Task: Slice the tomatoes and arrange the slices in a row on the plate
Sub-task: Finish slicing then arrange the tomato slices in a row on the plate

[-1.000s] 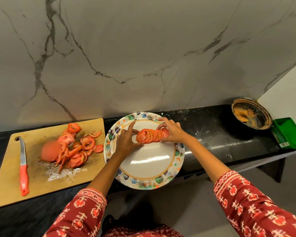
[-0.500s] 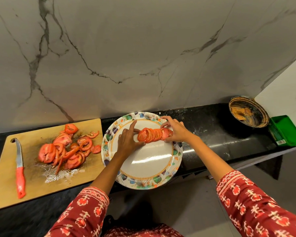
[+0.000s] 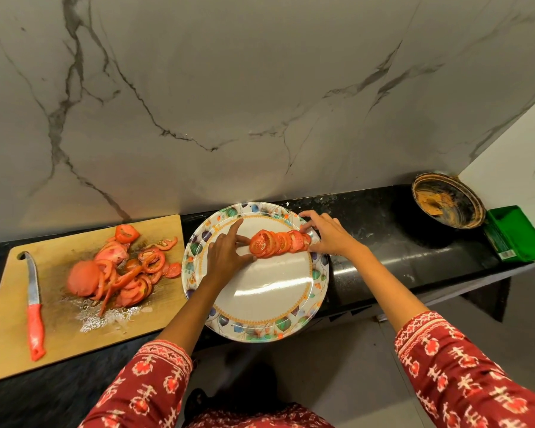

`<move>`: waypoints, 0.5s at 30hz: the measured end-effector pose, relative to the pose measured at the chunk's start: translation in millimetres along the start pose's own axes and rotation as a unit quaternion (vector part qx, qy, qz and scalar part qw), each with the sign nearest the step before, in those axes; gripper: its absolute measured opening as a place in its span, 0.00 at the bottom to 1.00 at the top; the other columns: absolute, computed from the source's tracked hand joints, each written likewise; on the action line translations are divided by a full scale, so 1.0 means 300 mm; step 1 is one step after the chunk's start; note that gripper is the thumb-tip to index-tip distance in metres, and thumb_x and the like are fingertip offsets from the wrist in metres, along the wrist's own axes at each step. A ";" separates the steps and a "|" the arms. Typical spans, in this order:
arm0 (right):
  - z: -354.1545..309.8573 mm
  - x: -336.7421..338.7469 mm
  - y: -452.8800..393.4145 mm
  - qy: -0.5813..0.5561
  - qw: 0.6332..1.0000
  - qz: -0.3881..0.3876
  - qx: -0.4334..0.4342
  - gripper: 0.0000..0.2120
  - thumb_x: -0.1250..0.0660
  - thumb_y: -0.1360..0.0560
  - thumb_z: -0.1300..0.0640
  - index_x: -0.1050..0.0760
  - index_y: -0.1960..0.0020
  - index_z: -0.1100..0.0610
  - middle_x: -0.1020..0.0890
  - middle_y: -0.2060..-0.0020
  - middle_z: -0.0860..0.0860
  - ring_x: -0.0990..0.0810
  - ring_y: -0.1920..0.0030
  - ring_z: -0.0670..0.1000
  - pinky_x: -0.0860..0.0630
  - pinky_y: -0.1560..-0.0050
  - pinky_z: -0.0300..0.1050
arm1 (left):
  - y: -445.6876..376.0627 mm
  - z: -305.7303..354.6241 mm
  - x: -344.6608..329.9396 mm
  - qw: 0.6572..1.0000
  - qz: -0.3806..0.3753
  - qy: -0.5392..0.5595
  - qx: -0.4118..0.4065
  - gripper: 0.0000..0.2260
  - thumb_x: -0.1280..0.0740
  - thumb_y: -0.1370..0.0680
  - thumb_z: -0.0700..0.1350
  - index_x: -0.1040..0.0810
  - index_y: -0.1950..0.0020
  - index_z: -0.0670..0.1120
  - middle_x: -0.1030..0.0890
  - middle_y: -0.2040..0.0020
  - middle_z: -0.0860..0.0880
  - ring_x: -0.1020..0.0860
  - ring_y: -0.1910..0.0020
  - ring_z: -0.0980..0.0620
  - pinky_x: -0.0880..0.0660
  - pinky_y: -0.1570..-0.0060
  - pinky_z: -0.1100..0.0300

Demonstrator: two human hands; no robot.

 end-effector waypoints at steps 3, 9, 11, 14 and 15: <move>-0.012 -0.003 -0.005 -0.016 1.000 0.003 -0.004 0.37 0.26 0.32 0.55 0.42 0.28 0.50 0.22 0.39 0.47 0.35 0.35 0.51 0.43 0.34 0.53 | -0.002 0.000 -0.007 1.000 -0.005 0.001 0.005 0.38 0.25 0.32 0.50 0.39 0.27 0.47 0.19 0.43 0.46 0.24 0.42 0.45 0.29 0.42 0.39; -0.032 -0.032 -0.010 -0.007 1.000 0.016 0.007 0.35 0.27 0.31 0.57 0.41 0.29 0.50 0.22 0.39 0.47 0.33 0.35 0.51 0.41 0.34 0.51 | -0.002 -0.002 -0.008 1.000 -0.005 0.004 0.005 0.38 0.24 0.32 0.50 0.40 0.27 0.48 0.19 0.43 0.46 0.24 0.42 0.45 0.29 0.41 0.39; -0.031 -0.026 -0.010 -0.012 1.000 0.011 0.003 0.37 0.27 0.31 0.57 0.42 0.29 0.50 0.23 0.38 0.47 0.34 0.34 0.51 0.42 0.34 0.53 | -0.002 -0.002 -0.007 1.000 -0.006 0.005 0.006 0.38 0.24 0.32 0.49 0.40 0.27 0.48 0.19 0.43 0.46 0.24 0.42 0.45 0.29 0.41 0.40; -0.011 -0.013 -0.002 0.012 1.000 0.004 -0.006 0.40 0.26 0.33 0.56 0.43 0.28 0.50 0.24 0.37 0.48 0.35 0.35 0.51 0.41 0.34 0.53 | 0.000 -0.007 -0.002 1.000 -0.006 0.009 0.010 0.39 0.24 0.32 0.49 0.40 0.27 0.48 0.19 0.43 0.46 0.24 0.42 0.45 0.29 0.41 0.41; -0.004 -0.011 0.002 0.018 1.000 0.006 -0.007 0.39 0.26 0.33 0.55 0.43 0.28 0.50 0.24 0.38 0.48 0.34 0.36 0.51 0.40 0.35 0.53 | 0.001 -0.009 0.000 1.000 -0.007 0.008 0.011 0.39 0.24 0.33 0.49 0.40 0.27 0.48 0.19 0.43 0.46 0.24 0.42 0.45 0.29 0.41 0.41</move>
Point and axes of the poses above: each hand's wrist, its own y-axis away from the middle knuckle, its own x-axis out of the back of the hand, z = x × y, the point moved 2 cm from there along -y, towards the middle knuckle
